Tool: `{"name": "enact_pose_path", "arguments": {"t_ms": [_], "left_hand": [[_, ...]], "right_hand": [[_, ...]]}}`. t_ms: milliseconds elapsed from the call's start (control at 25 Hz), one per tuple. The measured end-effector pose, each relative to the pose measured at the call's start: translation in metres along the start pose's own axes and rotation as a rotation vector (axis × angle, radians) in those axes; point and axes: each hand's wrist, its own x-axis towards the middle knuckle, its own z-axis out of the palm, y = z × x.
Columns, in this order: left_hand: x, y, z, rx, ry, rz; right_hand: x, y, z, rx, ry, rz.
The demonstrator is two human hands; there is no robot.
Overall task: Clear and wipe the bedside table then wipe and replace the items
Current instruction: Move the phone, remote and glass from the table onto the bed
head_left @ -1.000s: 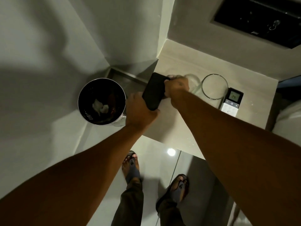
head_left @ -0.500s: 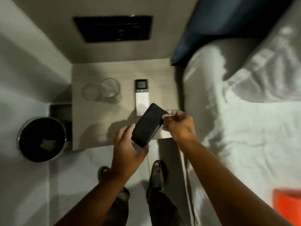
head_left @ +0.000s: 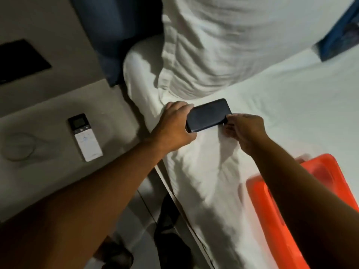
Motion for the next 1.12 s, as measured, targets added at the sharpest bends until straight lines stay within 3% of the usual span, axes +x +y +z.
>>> {"name": "enact_pose_path", "arguments": {"t_ms": [160, 240, 320, 360, 480, 560, 680, 880, 1120], "left_hand": [[-0.007, -0.006, -0.007, -0.034, 0.015, 0.011], [-0.035, -0.028, -0.02, -0.083, 0.129, -0.042], [-0.071, -0.059, -0.029, -0.104, 0.264, -0.173], [-0.094, -0.085, -0.037, -0.089, 0.317, -0.295], [-0.151, -0.158, -0.05, -0.049, 0.423, -0.697], [-0.173, -0.194, -0.049, -0.066, 0.442, -0.853], [-0.175, -0.218, -0.035, -0.026, 0.405, -0.921], [-0.144, -0.227, -0.016, -0.071, 0.481, -0.955], [-0.123, -0.236, -0.007, 0.001, 0.507, -1.024]], "right_hand": [[-0.015, 0.006, 0.007, -0.339, 0.183, -0.168], [-0.05, 0.005, 0.035, -0.385, 0.267, -0.46], [-0.08, 0.007, 0.077, -0.339, 0.218, -0.724], [-0.09, 0.012, 0.111, -0.325, 0.123, -0.758], [-0.105, 0.03, 0.217, -0.385, -0.255, -0.552], [-0.1, 0.05, 0.275, -0.469, -0.425, -0.366], [-0.087, 0.068, 0.33, -0.622, -0.481, -0.341], [-0.065, 0.055, 0.395, -0.951, -0.617, -0.534], [-0.064, 0.047, 0.44, -0.993, -0.735, -0.61]]}}
